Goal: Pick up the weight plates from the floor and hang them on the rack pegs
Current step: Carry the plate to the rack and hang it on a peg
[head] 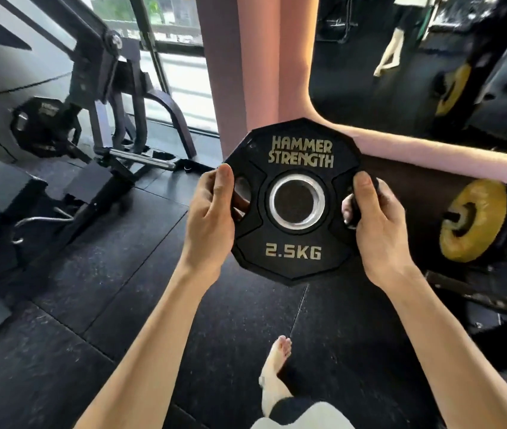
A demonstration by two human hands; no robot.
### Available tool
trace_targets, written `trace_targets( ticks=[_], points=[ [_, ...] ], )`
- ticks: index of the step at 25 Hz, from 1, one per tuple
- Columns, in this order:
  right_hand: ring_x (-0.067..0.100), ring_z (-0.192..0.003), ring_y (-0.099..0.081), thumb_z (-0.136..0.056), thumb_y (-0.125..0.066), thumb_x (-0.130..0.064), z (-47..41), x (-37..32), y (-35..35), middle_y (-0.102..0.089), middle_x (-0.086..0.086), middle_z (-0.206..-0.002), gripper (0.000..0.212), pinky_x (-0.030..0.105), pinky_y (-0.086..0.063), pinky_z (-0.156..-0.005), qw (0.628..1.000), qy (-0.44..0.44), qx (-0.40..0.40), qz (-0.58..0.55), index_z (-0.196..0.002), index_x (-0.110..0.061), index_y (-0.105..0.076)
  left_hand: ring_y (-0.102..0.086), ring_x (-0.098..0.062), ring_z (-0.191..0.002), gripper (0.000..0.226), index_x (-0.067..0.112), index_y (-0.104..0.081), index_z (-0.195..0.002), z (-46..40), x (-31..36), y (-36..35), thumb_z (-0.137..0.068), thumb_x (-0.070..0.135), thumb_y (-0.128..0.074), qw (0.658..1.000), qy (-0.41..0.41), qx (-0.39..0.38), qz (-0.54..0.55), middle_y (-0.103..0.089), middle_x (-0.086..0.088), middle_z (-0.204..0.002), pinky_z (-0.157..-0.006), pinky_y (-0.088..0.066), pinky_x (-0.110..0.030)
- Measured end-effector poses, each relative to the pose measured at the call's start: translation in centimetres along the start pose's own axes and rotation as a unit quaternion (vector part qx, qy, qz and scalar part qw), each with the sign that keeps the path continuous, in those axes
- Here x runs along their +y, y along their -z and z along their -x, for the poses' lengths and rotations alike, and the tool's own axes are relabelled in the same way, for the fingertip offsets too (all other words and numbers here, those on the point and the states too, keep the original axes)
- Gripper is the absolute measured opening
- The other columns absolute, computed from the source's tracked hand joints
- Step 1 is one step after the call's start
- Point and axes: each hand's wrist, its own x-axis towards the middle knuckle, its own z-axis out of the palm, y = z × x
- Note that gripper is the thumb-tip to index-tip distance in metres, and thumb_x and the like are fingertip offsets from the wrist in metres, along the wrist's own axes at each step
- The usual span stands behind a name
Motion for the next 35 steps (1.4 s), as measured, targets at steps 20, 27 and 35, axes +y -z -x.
trace_targets(
  ticks=[20, 27, 35],
  points=[
    [0.004, -0.058, -0.044, -0.101, -0.045, -0.036, -54.3, 7.8, -8.0, -0.049, -0.009, -0.061, 0.030, 0.018, -0.039, -0.058, 0.986, 0.024, 0.162, 0.017, -0.077, -0.021, -0.054, -0.051, -0.007, -0.063, 0.032, 0.024, -0.060, -0.090, -58.8, -5.1, -17.4, -0.103, 0.042, -0.038, 0.991, -0.032, -0.126, 0.021, -0.056, 0.005, -0.071, -0.059, -0.043, -0.021],
    [0.008, -0.066, -0.047, -0.100, -0.048, -0.038, -70.5, 10.0, -6.9, -0.051, -0.009, -0.066, 0.035, 0.027, -0.039, -0.070, 0.971, 0.042, 0.235, 0.022, -0.068, -0.028, -0.056, -0.050, -0.008, -0.063, 0.031, 0.023, -0.058, -0.087, -75.6, -5.7, -26.5, -0.103, 0.043, -0.040, 0.975, -0.028, -0.219, 0.031, -0.055, 0.007, -0.069, -0.059, -0.041, -0.025],
    [0.005, -0.064, -0.050, -0.099, -0.046, -0.035, -86.6, 11.6, 1.4, -0.052, -0.009, -0.065, 0.025, 0.022, -0.045, -0.064, 0.953, 0.050, 0.300, 0.014, -0.084, -0.017, -0.056, -0.060, -0.017, -0.083, 0.028, 0.026, -0.061, -0.095, -89.1, -6.7, -42.9, -0.101, 0.046, -0.041, 0.949, -0.036, -0.308, 0.051, -0.062, -0.003, -0.088, -0.083, -0.054, -0.045]
  ],
)
